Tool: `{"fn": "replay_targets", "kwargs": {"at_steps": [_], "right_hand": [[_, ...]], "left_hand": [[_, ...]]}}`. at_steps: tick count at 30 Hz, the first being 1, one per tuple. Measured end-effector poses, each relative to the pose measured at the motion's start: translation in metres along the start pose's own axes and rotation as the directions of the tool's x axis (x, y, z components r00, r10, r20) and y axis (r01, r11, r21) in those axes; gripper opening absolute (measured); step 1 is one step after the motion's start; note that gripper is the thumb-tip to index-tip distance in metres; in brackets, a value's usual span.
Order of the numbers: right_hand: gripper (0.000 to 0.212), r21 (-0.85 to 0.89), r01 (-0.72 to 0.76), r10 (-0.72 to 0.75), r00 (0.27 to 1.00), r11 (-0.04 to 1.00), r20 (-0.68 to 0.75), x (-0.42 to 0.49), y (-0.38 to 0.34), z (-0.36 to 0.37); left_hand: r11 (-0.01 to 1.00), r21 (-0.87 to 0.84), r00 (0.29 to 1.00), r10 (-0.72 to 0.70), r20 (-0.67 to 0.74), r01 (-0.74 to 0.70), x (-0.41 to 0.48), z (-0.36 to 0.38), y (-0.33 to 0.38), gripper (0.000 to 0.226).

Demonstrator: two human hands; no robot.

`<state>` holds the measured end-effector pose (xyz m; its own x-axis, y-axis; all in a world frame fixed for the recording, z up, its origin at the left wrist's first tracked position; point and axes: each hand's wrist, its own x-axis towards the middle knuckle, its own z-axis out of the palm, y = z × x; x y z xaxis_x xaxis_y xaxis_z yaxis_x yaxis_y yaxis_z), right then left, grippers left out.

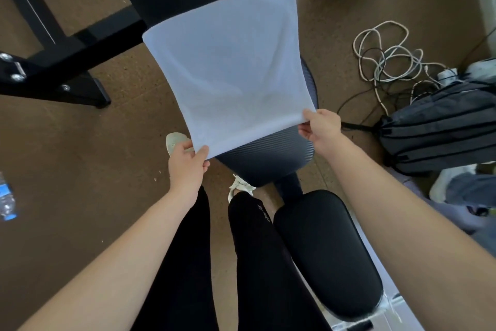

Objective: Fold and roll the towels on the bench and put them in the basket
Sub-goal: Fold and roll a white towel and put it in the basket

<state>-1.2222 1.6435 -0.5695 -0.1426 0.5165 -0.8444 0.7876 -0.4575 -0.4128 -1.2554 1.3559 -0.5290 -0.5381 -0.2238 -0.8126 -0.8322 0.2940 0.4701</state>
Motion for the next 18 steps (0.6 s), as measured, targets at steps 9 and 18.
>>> {"fn": "replay_targets", "kwargs": {"at_steps": [9, 18], "right_hand": [[0.031, -0.089, 0.147, -0.152, 0.987, 0.985, -0.054, -0.025, 0.021, -0.018], [0.021, 0.153, 0.371, -0.38, 0.924, 0.916, 0.037, -0.046, -0.041, 0.001]], "left_hand": [[0.993, -0.065, 0.995, 0.102, -0.006, -0.102, -0.023, -0.008, 0.008, 0.017], [0.975, -0.138, 0.985, 0.173, -0.005, -0.172, 0.0, -0.016, 0.06, 0.043]]}}
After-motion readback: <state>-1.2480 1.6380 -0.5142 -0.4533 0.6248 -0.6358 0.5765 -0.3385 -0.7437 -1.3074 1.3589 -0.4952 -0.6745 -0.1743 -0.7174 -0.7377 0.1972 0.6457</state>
